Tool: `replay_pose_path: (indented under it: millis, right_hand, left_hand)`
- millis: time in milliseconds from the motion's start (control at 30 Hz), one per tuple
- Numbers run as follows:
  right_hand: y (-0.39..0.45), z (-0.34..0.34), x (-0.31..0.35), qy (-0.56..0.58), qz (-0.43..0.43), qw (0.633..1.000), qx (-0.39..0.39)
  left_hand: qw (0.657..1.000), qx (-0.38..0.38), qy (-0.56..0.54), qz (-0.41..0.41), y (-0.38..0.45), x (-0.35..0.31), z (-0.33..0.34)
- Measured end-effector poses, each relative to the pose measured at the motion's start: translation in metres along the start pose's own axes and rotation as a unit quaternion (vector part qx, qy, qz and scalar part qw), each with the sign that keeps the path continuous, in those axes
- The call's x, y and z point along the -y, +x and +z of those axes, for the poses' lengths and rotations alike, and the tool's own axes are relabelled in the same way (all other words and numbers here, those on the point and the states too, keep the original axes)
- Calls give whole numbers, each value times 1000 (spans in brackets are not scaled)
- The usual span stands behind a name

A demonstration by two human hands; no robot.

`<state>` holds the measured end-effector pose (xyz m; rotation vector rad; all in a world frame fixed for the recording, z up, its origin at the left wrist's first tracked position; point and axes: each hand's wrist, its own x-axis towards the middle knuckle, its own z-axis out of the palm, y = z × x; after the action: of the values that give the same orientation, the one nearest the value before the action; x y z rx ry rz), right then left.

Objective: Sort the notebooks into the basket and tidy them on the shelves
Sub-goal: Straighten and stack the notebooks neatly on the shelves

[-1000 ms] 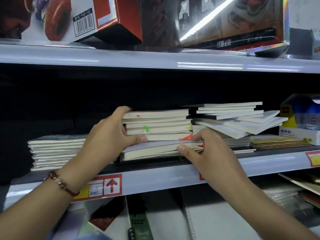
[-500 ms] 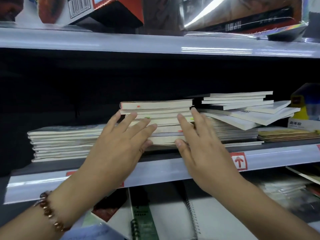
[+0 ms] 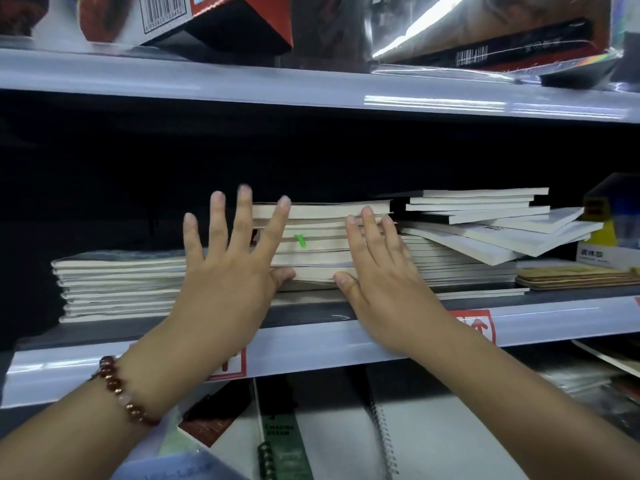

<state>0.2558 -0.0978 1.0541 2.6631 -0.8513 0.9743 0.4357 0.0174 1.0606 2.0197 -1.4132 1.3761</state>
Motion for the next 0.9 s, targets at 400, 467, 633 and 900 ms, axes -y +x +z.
replay_pose_path:
  millis: [400,467,633,900]
  right_hand:
    - [12,-8,3,60,53,991,-111]
    - [1,-12,1,190,80,969,-137]
    - [-22,-36,-8,554,238,793,-88]
    - [-9,-54,1,544,284,789,29]
  left_hand:
    - [981,73,-133,-120,19,-9,-9]
    - [978,63,-163,-116,18,-5,-11]
    - [966,70,-219,-118,15,11,-22]
    - [908,75,-366,-190,16,12,-23]
